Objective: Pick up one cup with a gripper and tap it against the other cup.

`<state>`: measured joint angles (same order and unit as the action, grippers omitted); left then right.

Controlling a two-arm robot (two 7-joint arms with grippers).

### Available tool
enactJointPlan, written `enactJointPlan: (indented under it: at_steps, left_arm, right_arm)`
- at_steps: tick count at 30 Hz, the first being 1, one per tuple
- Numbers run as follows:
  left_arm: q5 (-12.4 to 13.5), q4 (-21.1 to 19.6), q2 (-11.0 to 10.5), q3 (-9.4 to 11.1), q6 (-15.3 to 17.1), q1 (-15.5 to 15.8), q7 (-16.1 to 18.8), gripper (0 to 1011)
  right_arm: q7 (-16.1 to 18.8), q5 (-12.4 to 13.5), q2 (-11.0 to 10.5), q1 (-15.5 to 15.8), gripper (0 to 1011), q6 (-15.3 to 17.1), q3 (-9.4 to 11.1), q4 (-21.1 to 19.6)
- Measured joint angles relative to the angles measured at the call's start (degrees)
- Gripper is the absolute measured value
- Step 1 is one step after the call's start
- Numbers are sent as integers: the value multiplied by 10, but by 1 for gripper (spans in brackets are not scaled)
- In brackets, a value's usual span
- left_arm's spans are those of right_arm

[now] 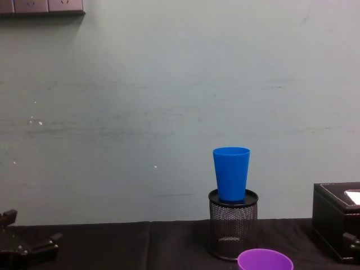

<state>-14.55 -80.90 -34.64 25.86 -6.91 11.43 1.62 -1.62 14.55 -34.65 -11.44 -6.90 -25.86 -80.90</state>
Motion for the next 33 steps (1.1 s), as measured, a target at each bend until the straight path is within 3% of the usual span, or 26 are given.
enactJointPlan:
  at_steps: [33]
  left_arm:
    - [0,0,0,0,0,0,0,1000]
  right_arm:
    - [0,0,0,0,1003,0,0,0]
